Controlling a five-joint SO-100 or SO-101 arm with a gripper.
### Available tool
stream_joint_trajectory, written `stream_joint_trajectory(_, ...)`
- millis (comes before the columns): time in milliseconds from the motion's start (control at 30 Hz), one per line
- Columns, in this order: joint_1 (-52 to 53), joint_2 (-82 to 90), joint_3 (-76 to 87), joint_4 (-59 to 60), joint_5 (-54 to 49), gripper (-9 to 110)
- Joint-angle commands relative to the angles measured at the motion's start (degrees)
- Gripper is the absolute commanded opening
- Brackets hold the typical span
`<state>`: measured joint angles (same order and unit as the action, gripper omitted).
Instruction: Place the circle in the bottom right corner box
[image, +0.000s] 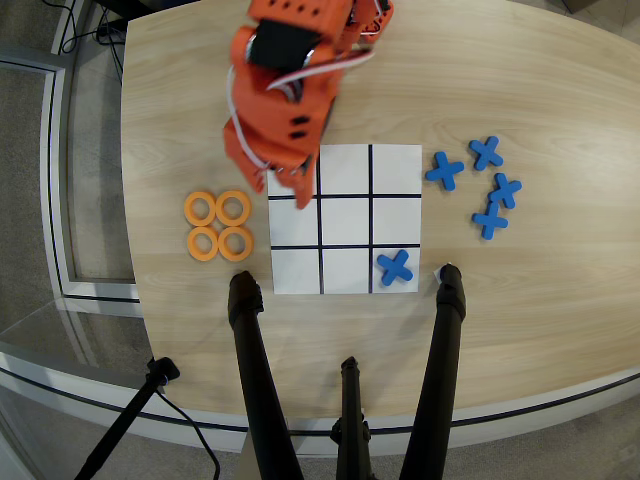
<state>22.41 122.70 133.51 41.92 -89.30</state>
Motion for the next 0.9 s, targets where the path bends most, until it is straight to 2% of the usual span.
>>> stream_joint_trajectory(0,2.8,-7.5,-6.0,-3.2,-0.9,20)
stream_joint_trajectory(367,5.4,-21.3,-16.9,-3.3,-1.0,20)
stream_joint_trajectory(867,6.2,-31.7,-18.4,-8.7,-1.1,20)
